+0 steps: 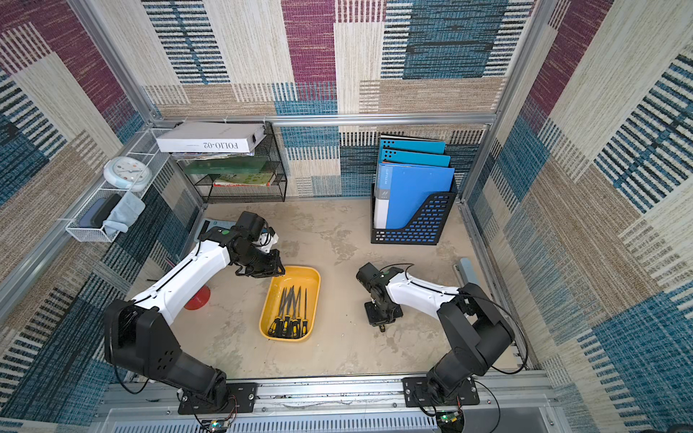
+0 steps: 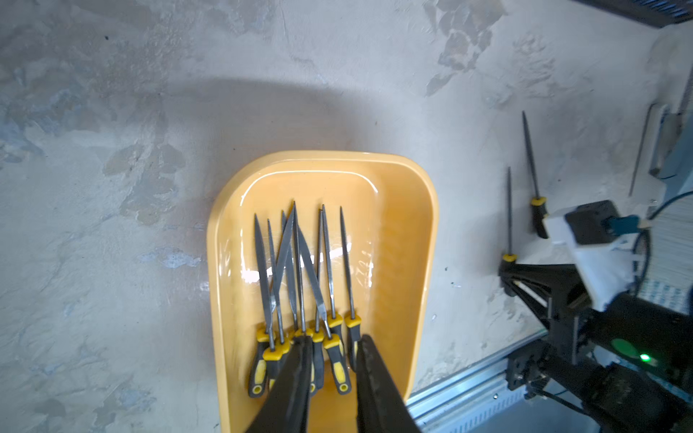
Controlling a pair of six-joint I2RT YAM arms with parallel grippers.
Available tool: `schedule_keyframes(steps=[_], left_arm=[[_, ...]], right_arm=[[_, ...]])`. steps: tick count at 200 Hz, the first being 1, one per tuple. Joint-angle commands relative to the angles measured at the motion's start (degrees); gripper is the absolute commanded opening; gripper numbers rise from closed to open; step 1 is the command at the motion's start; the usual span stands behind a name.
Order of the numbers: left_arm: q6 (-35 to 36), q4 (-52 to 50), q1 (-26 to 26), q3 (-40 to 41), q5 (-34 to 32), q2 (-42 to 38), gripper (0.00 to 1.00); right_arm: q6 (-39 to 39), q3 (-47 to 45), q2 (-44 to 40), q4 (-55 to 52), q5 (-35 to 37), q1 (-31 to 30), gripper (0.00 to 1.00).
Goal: Put the file tool into the storage box
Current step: Pick up the file tool from the center of the board.
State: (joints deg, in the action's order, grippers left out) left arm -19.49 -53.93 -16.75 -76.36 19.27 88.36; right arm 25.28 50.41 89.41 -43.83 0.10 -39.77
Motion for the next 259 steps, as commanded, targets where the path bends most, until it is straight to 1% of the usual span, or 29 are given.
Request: schedule_keyframes(steps=[1,10,32,42,51,74,95,100,125,157,176,188,193,204,217,230,236,239,240,245,249,259], left_arm=[[-3.26,-1.17,0.1,-1.07,4.1,-1.57,0.29],[-4.56,-0.73,0.06,-1.09,6.13,-2.14,0.32],[-9.66,3.49,-0.63,1.53,11.57,-3.97,0.43],[-12.13,5.96,-1.34,3.01,12.8,-4.74,0.47],[-14.25,7.74,-2.24,3.97,13.22,-5.25,0.5],[-19.76,12.66,-5.05,6.67,13.16,-5.83,0.57],[-23.49,15.99,-7.11,8.58,11.87,-5.41,0.61],[-24.31,16.62,-7.49,8.8,11.47,-5.31,0.64],[-26.69,18.94,-9.37,9.43,9.97,-4.31,0.66],[-27.58,20.62,-10.49,9.47,9.15,-3.18,0.67],[-26.74,19.87,-10.93,9.09,8.13,-2.02,0.67],[-25.83,19.05,-11.02,9.0,7.26,-1.25,0.62],[-25.41,18.44,-11.02,8.82,6.6,-1.1,0.58],[-24.59,17.7,-11.03,8.77,5.51,-0.47,0.45],[-23.64,17.03,-11.02,8.36,4.87,0.35,0.36],[-22.44,15.55,-11.02,7.28,3.98,1.23,0.16],[-22.12,14.94,-10.95,6.85,3.7,1.34,0.05],[-21.95,14.78,-10.91,6.73,3.68,1.36,0.0],[-21.93,14.71,-10.92,6.69,3.63,1.37,0.0],[-21.73,14.6,-10.9,6.58,3.64,1.23,0.0],[-21.53,14.57,-10.83,6.5,3.66,1.04,0.0],[-20.32,13.95,-10.78,5.96,3.68,0.73,0.0]], right_arm=[[1.54,1.92,-1.88,0.46,-2.25,-1.84,0.12],[2.54,2.64,-3.38,0.68,-3.22,-2.76,0.12],[6.12,4.04,-7.45,1.38,-5.68,-5.2,0.11],[6.3,4.34,-8.94,2.77,-9.43,-5.72,0.11],[8.36,4.67,-9.94,4.0,-11.33,-6.53,0.11],[12.73,6.15,-11.24,6.57,-12.83,-9.54,0.11],[15.74,8.14,-10.39,9.05,-14.38,-11.91,0.11],[16.2,8.8,-9.88,9.09,-14.59,-12.52,0.11],[17.04,12.53,-6.69,7.27,-14.56,-15.04,0.12],[18.58,13.72,-4.41,8.52,-16.2,-16.51,0.12],[19.09,15.9,-3.67,8.68,-16.17,-17.55,0.12],[19.69,17.11,-3.46,8.97,-16.67,-17.96,0.12],[20.04,17.51,-3.45,9.07,-16.88,-18.13,0.12],[20.58,18.32,-3.36,9.31,-17.42,-18.48,0.12],[21.1,19.0,-3.35,9.75,-18.16,-18.5,0.12],[21.28,19.45,-3.19,9.92,-18.76,-18.5,0.13],[21.37,19.46,-3.1,9.98,-18.82,-18.5,0.14],[21.51,19.42,-3.03,9.87,-18.82,-18.44,0.14],[21.54,19.44,-3.02,9.85,-18.82,-18.47,0.15],[21.73,19.53,-2.93,9.62,-19.09,-18.27,0.17],[21.83,19.59,-2.83,9.57,-19.44,-18.1,0.21],[22.0,19.87,-2.66,9.59,-20.16,-17.6,0.38]])
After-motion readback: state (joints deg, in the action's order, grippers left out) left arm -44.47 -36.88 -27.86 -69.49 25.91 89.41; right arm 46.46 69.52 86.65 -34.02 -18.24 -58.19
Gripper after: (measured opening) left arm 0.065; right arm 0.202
